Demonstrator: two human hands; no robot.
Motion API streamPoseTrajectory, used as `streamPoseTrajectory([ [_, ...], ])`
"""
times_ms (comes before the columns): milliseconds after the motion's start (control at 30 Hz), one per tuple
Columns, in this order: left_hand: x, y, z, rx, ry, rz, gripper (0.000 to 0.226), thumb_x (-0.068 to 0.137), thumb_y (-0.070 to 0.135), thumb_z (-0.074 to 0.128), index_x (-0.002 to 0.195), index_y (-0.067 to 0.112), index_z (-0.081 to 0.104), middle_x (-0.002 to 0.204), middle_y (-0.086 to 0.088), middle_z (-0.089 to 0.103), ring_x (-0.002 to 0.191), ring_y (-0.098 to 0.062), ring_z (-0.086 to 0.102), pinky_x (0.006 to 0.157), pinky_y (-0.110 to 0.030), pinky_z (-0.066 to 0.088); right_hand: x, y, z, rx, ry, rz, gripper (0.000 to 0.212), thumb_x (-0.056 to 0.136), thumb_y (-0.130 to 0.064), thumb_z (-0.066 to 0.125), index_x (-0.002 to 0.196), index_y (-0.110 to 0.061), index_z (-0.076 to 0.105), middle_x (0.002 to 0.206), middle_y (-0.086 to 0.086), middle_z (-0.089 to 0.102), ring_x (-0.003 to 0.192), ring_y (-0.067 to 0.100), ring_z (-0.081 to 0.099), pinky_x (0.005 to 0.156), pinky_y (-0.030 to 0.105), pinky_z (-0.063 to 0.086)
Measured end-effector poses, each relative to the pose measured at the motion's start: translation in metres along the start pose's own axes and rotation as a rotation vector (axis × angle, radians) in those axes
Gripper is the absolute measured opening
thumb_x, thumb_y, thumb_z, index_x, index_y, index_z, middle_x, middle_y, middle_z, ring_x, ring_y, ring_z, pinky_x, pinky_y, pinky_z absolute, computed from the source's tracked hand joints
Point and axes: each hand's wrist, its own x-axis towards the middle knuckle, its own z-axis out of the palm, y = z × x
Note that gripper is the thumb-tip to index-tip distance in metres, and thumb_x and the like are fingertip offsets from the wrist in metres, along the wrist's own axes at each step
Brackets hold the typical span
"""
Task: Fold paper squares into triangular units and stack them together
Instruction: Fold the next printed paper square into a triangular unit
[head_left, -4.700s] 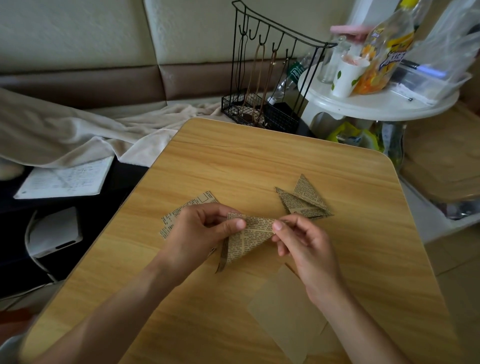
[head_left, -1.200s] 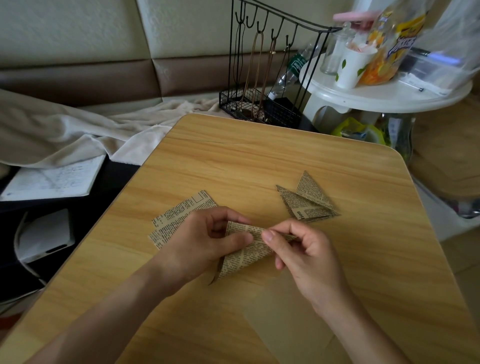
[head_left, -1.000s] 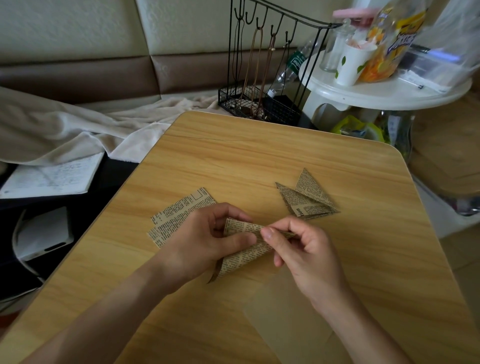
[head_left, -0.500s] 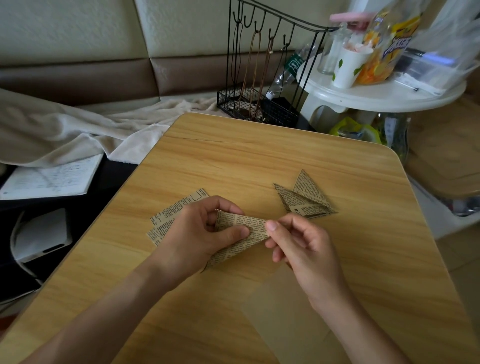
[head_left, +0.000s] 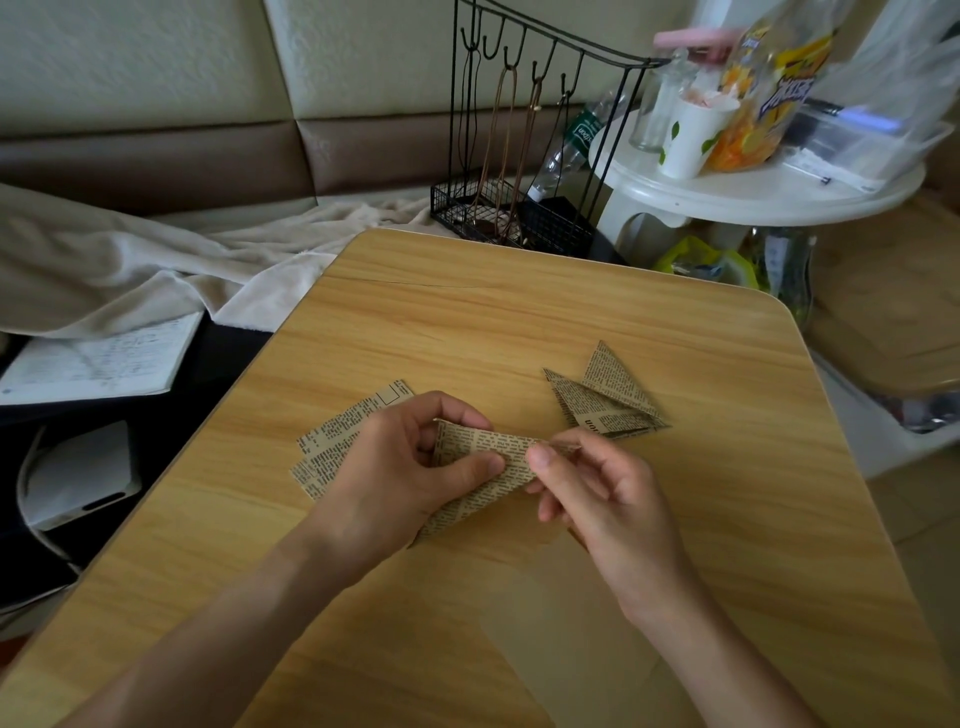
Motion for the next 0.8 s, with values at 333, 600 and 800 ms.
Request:
streamPoseTrajectory([
  [333, -0.0001, -0.0033, 0.0067, 0.053, 0.045, 0.002, 0.031, 0.083, 0.026, 0.085, 0.107, 0.035, 0.068, 0.054, 0.013, 0.045, 0.048, -0.005, 0.036, 0.043, -0.019, 0.032, -0.0012, 0.0014, 0.0029, -0.057, 0.0, 0.005, 0.032, 0.088, -0.053, 0.069, 0.089, -0.021, 0.072, 0.07, 0.005, 0.07, 0.056, 0.012, 0.058, 0.055, 0.026, 0.048],
  [600, 0.0008, -0.0015, 0.0077, 0.161, 0.047, -0.018, 0.064, 0.06, 0.051, 0.094, 0.114, 0.046, 0.061, 0.06, 0.019, 0.052, 0.051, 0.003, 0.044, 0.047, -0.012, 0.037, -0.0013, 0.0031, 0.0022, -0.066, 0.004, -0.013, 0.031, 0.09, -0.051, 0.068, 0.086, -0.021, 0.071, 0.07, 0.003, 0.07, 0.056, 0.011, 0.059, 0.056, 0.025, 0.049],
  [800, 0.0014, 0.003, 0.0053, 0.256, 0.042, -0.073, 0.071, 0.059, 0.052, 0.094, 0.119, 0.051, 0.054, 0.084, -0.012, 0.072, 0.072, -0.018, 0.063, 0.061, -0.035, 0.051, -0.0015, 0.0046, 0.0013, -0.057, 0.005, -0.016, 0.026, 0.09, -0.05, 0.07, 0.086, -0.024, 0.072, 0.07, 0.003, 0.07, 0.056, 0.011, 0.059, 0.056, 0.022, 0.048],
])
